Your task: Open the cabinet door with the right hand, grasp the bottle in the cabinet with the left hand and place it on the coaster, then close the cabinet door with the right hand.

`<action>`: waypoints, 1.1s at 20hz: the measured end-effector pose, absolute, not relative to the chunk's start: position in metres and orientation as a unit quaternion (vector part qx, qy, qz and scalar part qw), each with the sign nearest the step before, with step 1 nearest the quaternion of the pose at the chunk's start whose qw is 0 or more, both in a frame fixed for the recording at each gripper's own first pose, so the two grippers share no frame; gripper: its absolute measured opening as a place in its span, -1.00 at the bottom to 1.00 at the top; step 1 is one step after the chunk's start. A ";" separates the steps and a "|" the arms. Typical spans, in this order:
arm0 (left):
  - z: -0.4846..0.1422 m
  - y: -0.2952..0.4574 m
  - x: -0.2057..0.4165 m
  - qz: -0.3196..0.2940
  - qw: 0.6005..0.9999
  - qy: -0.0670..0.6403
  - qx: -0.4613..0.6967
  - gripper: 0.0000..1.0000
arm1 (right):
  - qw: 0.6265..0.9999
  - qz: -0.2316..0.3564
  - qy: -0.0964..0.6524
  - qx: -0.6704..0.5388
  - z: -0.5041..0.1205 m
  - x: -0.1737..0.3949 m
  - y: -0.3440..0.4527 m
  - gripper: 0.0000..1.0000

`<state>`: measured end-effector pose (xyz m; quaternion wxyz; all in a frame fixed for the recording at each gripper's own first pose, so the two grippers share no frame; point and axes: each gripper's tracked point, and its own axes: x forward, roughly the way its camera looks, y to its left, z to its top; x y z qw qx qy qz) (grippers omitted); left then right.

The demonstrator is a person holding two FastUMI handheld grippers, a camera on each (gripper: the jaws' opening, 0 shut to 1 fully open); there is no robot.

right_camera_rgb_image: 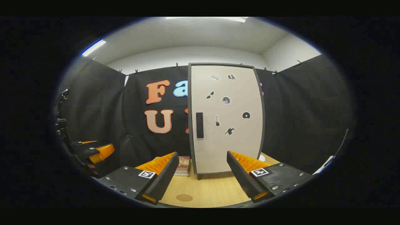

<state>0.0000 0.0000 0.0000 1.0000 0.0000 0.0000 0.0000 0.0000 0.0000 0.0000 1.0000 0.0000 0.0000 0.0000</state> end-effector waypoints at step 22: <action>-0.018 0.019 0.013 0.023 1.000 0.019 0.006 0.95 | 1.000 0.011 0.007 0.010 0.006 0.050 0.004 0.89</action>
